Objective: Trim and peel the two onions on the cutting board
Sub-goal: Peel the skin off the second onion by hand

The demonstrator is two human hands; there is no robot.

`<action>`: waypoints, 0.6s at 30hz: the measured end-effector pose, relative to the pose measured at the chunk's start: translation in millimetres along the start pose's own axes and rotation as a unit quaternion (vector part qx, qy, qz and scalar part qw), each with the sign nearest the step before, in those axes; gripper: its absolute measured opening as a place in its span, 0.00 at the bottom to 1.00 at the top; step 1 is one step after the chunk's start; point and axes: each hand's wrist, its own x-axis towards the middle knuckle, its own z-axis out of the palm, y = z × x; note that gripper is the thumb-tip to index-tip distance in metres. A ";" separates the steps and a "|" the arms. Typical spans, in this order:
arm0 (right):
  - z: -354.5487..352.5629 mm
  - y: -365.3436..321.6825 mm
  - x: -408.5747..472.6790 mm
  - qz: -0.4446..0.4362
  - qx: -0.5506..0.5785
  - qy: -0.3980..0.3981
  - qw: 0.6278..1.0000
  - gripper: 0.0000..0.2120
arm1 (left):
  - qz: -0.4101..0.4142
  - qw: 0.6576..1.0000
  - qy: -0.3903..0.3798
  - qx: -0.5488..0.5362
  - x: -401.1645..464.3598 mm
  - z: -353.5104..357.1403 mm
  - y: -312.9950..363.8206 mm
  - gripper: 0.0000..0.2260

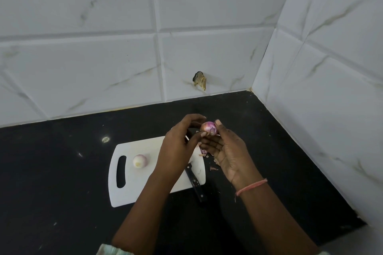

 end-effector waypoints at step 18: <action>-3.6 5.3 1.1 -0.002 -0.090 0.013 0.996 0.20 | -0.020 0.997 -0.072 0.025 4.3 -13.7 -6.7 0.09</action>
